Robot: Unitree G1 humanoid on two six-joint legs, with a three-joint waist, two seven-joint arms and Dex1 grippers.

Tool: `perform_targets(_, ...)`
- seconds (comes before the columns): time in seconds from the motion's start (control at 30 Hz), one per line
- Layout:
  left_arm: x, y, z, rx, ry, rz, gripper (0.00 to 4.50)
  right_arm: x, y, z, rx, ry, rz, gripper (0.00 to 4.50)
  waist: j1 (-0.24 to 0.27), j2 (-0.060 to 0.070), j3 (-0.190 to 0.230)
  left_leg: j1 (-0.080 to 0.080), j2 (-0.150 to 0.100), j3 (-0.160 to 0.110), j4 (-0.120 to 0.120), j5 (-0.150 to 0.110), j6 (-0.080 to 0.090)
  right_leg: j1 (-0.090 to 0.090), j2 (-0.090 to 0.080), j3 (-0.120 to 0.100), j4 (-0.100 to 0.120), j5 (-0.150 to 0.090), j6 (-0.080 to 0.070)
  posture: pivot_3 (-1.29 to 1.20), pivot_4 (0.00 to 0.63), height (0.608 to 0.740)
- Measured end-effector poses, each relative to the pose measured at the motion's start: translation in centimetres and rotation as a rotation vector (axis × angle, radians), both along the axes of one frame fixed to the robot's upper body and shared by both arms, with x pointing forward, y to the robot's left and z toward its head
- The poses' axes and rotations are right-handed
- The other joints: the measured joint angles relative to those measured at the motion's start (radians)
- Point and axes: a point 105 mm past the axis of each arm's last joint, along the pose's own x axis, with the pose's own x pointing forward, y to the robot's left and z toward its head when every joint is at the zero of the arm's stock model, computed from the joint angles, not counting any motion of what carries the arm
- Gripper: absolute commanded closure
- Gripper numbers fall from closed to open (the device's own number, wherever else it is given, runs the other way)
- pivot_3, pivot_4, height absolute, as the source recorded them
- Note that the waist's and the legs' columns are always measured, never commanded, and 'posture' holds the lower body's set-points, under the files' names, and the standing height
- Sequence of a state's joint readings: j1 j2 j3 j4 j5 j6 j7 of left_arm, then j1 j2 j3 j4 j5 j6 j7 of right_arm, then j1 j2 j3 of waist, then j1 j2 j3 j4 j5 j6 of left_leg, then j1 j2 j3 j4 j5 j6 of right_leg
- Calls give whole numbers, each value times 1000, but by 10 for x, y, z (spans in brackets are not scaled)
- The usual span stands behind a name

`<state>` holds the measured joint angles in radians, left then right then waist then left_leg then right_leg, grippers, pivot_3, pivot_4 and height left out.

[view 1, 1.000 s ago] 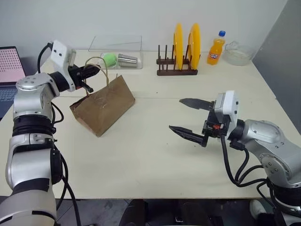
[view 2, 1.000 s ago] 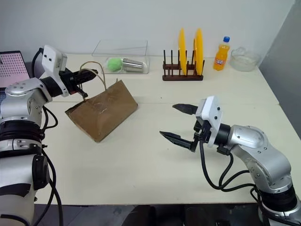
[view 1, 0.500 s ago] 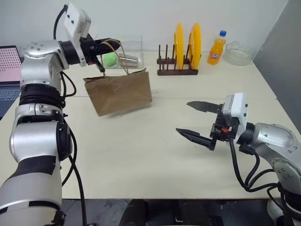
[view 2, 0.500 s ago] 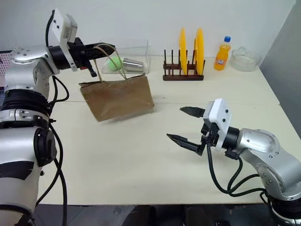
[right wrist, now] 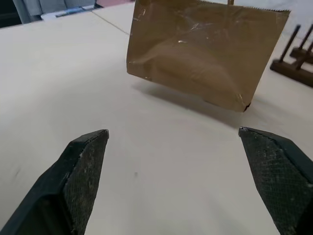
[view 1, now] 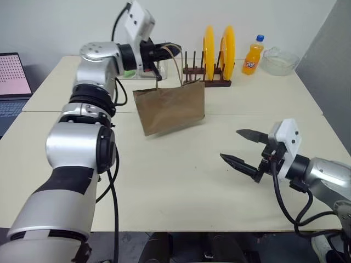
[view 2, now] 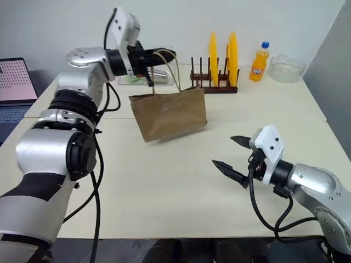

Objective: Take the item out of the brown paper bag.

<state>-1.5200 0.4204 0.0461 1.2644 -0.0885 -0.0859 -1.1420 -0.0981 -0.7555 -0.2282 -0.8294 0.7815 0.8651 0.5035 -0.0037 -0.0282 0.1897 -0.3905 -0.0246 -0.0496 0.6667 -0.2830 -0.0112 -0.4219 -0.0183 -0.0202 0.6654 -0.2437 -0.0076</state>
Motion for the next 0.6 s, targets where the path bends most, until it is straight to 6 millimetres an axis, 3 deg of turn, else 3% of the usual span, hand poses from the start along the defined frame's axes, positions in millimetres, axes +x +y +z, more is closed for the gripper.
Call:
perform_targets(0.3,0,-28,4,6,-31,-27,4421,-12,-7,-9,-19,29,-74,0,0,-1,0,0,0,0,2,0,0,0,0,0,1,-2,5,0,150,740)
perform_targets(0.6,5,-35,-8,21,-16,5,4421,-15,-10,-11,-20,26,-113,0,0,-1,1,0,0,1,11,0,1,0,0,1,11,-3,6,0,150,740)
